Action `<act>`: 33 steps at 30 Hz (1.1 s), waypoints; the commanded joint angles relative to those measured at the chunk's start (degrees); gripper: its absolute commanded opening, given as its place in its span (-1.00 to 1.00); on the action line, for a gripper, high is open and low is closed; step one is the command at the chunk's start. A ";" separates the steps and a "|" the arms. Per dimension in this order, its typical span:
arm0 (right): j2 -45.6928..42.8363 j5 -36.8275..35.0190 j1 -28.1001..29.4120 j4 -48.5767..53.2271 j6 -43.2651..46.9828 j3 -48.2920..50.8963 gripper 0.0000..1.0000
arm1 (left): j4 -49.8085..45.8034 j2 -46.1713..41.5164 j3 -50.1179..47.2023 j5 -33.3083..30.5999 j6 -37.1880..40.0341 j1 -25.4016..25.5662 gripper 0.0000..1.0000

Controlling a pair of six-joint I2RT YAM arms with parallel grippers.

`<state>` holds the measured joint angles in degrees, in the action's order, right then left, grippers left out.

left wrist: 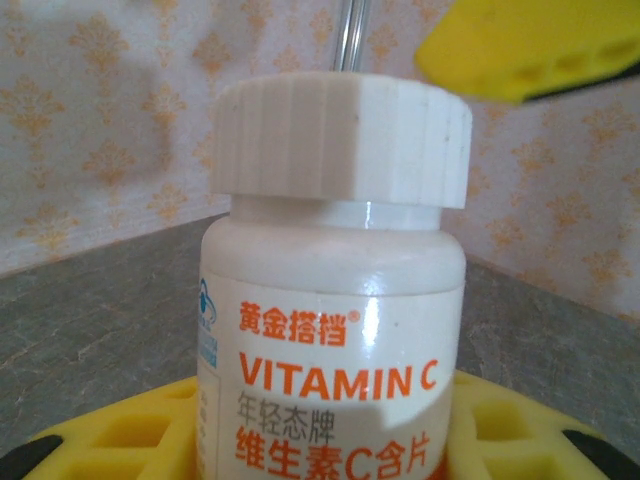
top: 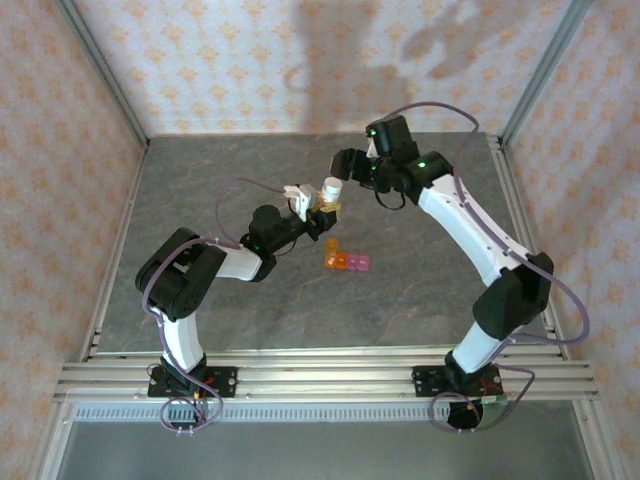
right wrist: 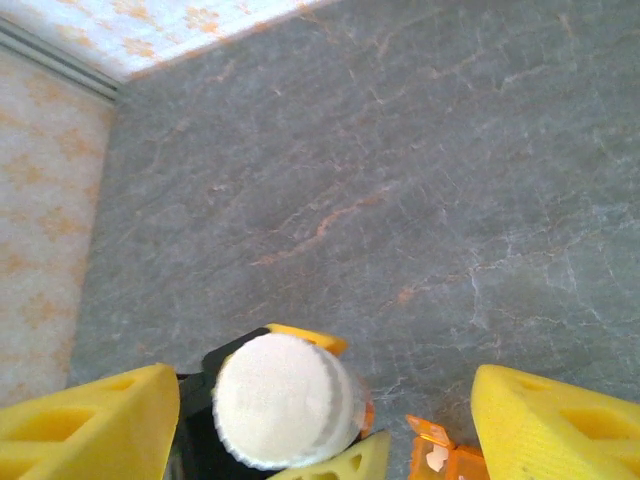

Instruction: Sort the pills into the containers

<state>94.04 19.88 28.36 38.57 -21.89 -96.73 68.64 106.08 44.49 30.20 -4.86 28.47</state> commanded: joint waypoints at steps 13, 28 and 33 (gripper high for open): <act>2.51 9.08 -1.11 10.13 30.24 -5.76 0.54 | 3.52 -0.85 4.17 11.51 -5.92 -1.70 -1.00; 6.18 13.52 -1.11 8.93 27.99 -7.44 0.25 | 3.60 -0.55 4.28 12.91 -6.88 -1.71 -1.00; 5.46 13.65 -1.11 7.95 27.27 -6.95 0.25 | 3.53 -0.48 4.29 12.96 -7.09 -1.67 -1.00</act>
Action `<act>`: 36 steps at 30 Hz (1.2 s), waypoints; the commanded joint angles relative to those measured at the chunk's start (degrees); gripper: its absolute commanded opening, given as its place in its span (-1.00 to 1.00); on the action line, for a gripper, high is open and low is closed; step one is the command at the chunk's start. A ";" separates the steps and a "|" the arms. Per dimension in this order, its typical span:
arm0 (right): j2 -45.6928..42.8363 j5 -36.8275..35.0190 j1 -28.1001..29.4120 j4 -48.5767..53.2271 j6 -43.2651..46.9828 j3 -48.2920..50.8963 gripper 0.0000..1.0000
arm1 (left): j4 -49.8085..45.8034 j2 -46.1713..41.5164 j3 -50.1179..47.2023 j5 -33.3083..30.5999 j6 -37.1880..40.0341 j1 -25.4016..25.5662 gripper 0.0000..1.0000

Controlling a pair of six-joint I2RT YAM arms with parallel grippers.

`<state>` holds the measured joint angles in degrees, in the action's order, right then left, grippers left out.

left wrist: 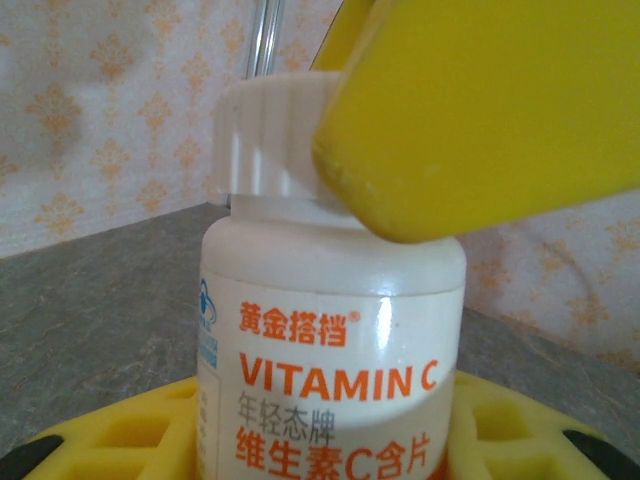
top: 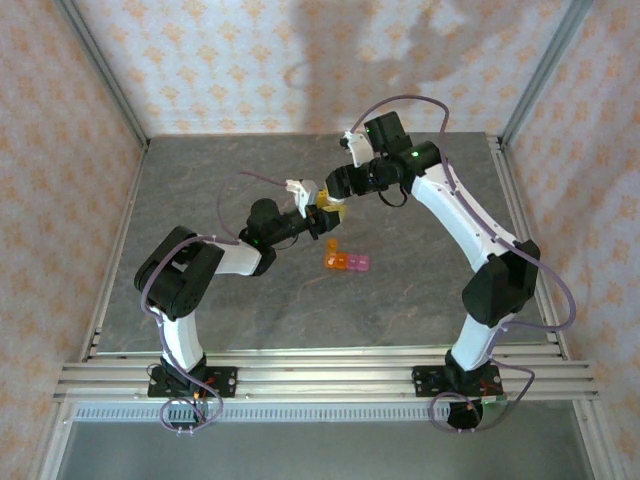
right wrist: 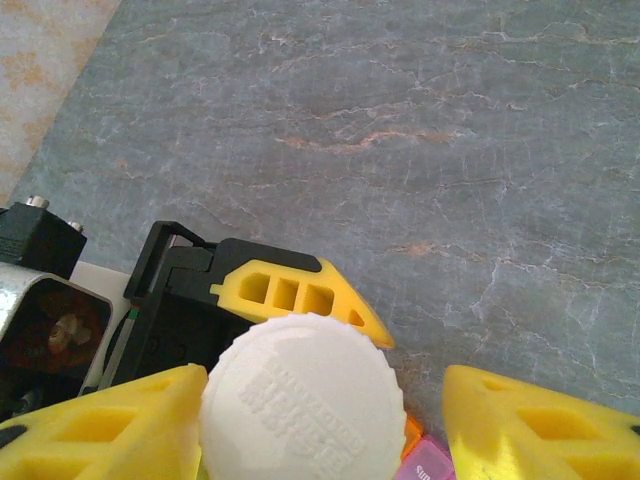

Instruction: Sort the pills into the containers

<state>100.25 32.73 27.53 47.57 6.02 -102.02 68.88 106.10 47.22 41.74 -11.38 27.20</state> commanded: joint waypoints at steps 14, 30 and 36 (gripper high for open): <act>-2.01 2.47 -0.81 -3.11 -3.07 -1.24 0.04 | 3.32 -0.35 1.62 1.42 -0.82 -0.47 -1.00; -4.98 -13.15 3.22 -11.83 -25.37 10.46 -0.39 | 3.23 -2.69 -1.21 -11.25 6.65 1.85 -1.00; -6.95 -21.51 7.02 -19.41 -37.34 16.45 -0.43 | 3.47 -3.27 -2.84 -22.23 14.02 5.59 -1.00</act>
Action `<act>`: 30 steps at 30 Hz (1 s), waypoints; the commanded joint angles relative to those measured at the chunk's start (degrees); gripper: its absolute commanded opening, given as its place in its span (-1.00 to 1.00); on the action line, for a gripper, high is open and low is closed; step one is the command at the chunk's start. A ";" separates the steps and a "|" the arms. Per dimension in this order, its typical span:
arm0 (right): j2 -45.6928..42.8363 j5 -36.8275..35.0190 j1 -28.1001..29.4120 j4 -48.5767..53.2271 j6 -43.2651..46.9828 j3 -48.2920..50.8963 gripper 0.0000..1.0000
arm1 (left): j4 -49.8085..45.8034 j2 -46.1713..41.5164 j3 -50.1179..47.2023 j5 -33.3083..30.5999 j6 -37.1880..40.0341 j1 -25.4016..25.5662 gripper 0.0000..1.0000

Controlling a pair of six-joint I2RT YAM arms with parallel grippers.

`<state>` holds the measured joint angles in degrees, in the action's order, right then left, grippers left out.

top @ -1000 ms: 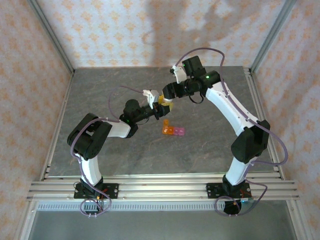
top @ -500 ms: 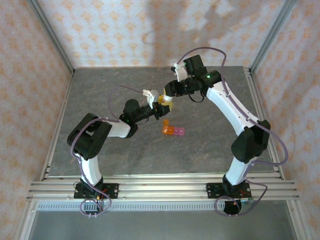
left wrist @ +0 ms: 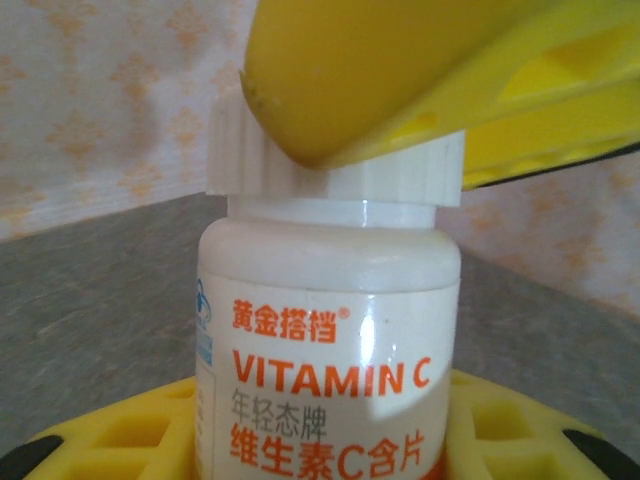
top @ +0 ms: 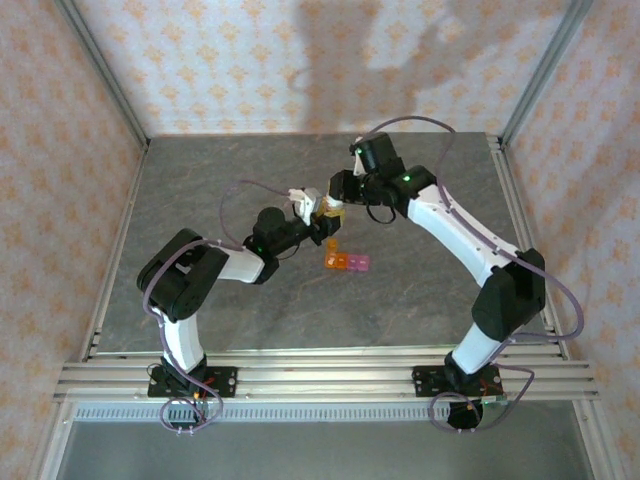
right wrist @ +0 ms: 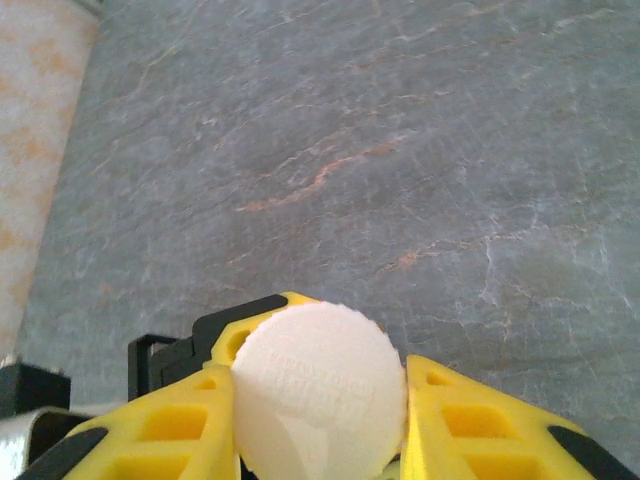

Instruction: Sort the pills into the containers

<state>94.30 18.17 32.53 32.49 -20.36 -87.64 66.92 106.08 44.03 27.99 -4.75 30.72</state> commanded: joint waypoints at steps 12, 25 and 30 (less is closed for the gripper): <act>-4.83 -4.61 -0.60 -5.82 -8.75 -0.48 0.06 | 5.50 -1.89 1.67 -5.18 5.38 2.02 -1.00; -7.88 12.03 -6.39 1.56 11.10 -4.75 0.64 | 5.72 -2.06 3.37 11.60 -5.46 -3.30 -1.00; -2.55 14.47 -6.43 7.80 15.82 -9.80 0.62 | 5.58 -2.06 3.84 13.31 -6.83 -3.64 -1.00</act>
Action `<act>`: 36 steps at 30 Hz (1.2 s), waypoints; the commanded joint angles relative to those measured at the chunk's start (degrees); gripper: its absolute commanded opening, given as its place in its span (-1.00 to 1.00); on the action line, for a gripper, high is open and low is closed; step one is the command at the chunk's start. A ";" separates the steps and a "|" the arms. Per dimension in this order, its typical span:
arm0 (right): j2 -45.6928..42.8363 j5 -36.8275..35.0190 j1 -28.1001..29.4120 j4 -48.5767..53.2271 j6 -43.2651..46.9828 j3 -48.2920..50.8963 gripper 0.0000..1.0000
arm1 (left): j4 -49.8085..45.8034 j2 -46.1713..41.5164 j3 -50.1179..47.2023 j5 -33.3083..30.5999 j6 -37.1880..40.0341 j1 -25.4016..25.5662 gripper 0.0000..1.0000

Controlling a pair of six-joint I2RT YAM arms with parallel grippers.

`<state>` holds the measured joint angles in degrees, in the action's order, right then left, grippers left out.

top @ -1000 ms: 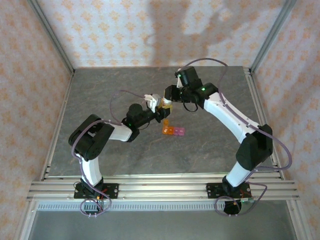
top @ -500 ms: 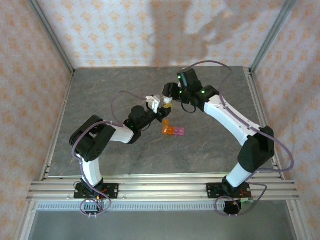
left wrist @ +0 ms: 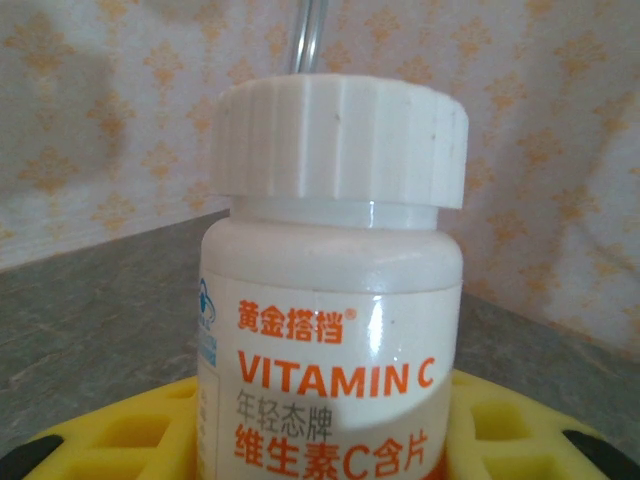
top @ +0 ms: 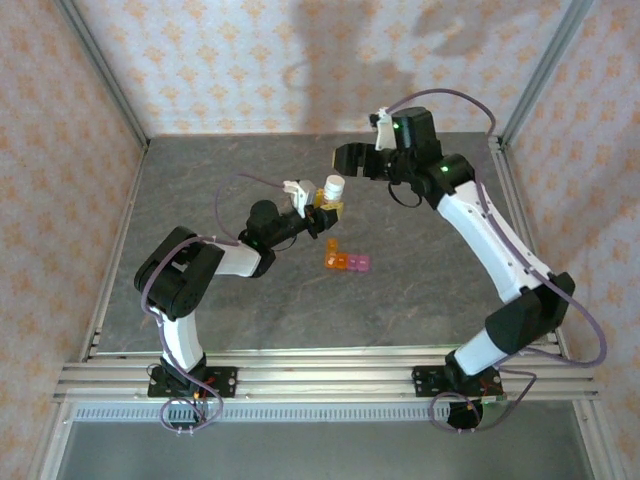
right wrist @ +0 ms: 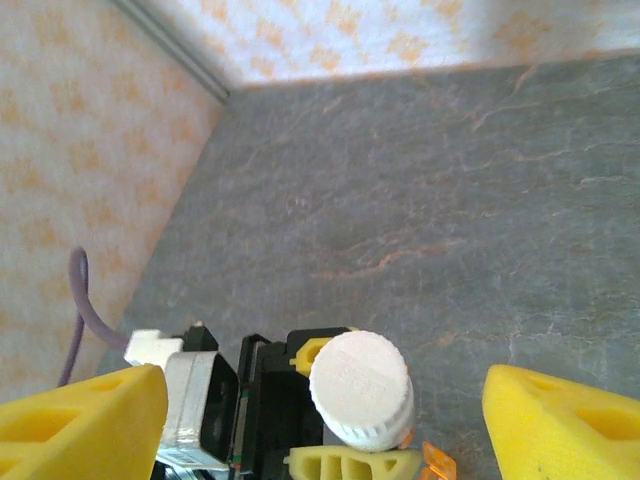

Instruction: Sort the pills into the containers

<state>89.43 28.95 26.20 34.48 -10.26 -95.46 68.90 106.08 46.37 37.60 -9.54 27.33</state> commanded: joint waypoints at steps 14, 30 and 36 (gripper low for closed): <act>7.11 4.14 0.70 6.12 6.13 -2.98 0.43 | 3.36 -1.76 2.35 4.85 -3.29 -0.21 -1.00; 8.68 3.73 0.87 5.12 5.23 -1.90 0.18 | 3.42 -1.73 2.32 5.13 -3.52 -0.22 -1.00; 8.95 3.66 0.87 4.72 4.88 -1.57 0.17 | 3.52 -1.71 2.17 5.12 -3.48 -0.24 -1.00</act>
<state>97.47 32.64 26.85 39.75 -5.10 -96.62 68.86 106.08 47.22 41.58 -12.62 27.33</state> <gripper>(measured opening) 0.586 0.423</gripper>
